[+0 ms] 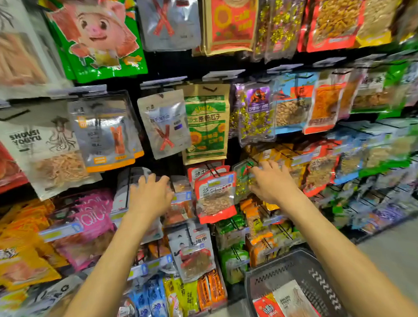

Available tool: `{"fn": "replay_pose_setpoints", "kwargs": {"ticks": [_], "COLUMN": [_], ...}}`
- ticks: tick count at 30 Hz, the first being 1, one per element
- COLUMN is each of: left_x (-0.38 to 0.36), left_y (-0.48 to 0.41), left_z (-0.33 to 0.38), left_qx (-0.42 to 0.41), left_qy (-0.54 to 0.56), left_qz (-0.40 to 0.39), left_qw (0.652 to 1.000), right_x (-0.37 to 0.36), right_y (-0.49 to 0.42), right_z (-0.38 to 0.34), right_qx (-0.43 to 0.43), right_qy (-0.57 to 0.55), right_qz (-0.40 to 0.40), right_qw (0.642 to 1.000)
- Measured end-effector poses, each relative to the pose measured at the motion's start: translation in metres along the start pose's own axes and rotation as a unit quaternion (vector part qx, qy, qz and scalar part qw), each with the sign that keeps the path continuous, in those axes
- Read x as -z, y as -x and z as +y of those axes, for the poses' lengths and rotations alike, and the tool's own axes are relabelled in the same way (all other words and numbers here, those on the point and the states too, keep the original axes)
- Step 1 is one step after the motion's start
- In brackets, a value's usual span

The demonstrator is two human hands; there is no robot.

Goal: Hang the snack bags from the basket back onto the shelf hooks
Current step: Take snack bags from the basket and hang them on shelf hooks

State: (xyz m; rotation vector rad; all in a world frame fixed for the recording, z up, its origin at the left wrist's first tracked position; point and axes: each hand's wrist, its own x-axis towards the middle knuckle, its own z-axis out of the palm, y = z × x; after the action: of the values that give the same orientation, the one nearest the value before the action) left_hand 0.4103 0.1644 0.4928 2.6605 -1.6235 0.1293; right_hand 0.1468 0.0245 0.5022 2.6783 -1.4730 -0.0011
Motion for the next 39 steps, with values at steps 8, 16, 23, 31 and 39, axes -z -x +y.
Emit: {"fn": "replay_pose_setpoints", "kwargs": {"ticks": [8,16,23,31,39], "left_x": [-0.019,-0.04,-0.07,-0.139,-0.218], "left_y": [0.058,0.108,0.093,0.048,0.013], "left_z": [0.138,0.237,0.282,0.347,0.39], "left_qx": [-0.095,-0.148,-0.176,-0.19,-0.155], "left_qy": [0.025,0.01,-0.007,0.019,0.061], "left_qz": [-0.007,-0.053,-0.105,-0.184,-0.265], "left_qw": [0.995,0.988,0.979,0.964,0.95], "right_x": [-0.021,-0.063,-0.109,-0.162,-0.234], "right_y": [0.115,0.181,0.183,0.147,0.078], "right_z": [0.115,0.178,0.209,0.276,0.319], "right_qx": [-0.065,-0.091,-0.105,-0.131,-0.096], "right_qy": [0.014,-0.009,-0.048,-0.058,-0.034], "right_qz": [-0.056,-0.12,-0.147,-0.216,-0.29], "right_qw": [0.996,0.989,0.982,0.966,0.952]}}
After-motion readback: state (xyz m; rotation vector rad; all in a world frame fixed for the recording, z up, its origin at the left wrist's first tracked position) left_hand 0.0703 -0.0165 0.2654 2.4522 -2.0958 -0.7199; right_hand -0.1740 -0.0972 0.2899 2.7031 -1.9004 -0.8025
